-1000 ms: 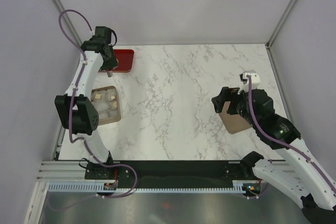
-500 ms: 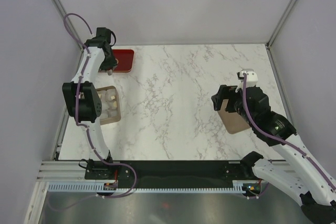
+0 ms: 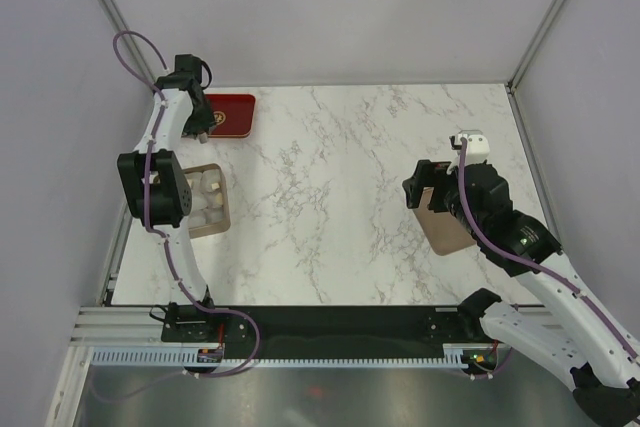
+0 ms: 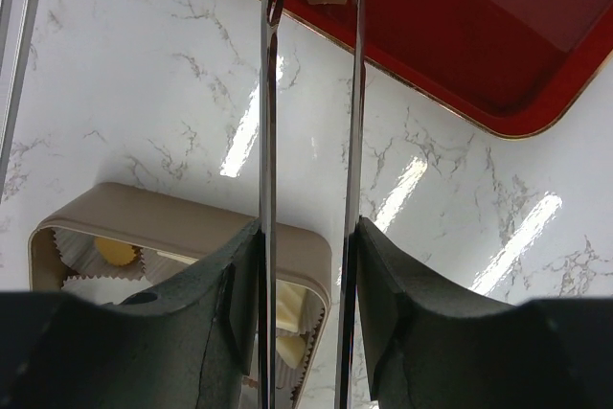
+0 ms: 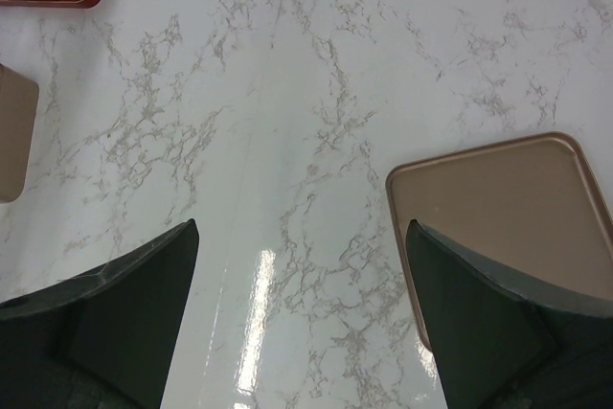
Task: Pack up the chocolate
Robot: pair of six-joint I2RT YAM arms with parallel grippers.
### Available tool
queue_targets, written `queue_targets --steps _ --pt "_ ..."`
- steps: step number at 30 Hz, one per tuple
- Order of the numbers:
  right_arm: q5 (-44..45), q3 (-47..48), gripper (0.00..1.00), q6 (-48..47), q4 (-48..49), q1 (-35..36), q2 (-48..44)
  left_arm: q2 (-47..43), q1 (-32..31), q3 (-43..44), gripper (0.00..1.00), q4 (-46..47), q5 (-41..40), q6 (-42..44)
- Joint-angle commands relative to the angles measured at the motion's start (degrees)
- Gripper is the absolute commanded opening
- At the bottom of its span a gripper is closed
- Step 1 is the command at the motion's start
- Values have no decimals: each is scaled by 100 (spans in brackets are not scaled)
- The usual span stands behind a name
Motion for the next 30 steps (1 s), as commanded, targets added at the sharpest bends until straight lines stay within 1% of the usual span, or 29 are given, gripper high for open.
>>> queue_targets --steps 1,23,26,30 --pt "124 -19 98 -71 165 19 -24 1 22 96 49 214 39 -196" --pt "150 -19 98 -36 121 19 -138 142 110 -159 48 372 330 -144" --pt "159 -19 98 -44 121 19 -156 133 101 -177 47 364 330 -100" --pt "168 -28 98 -44 121 19 -147 72 110 -177 42 355 312 -65"
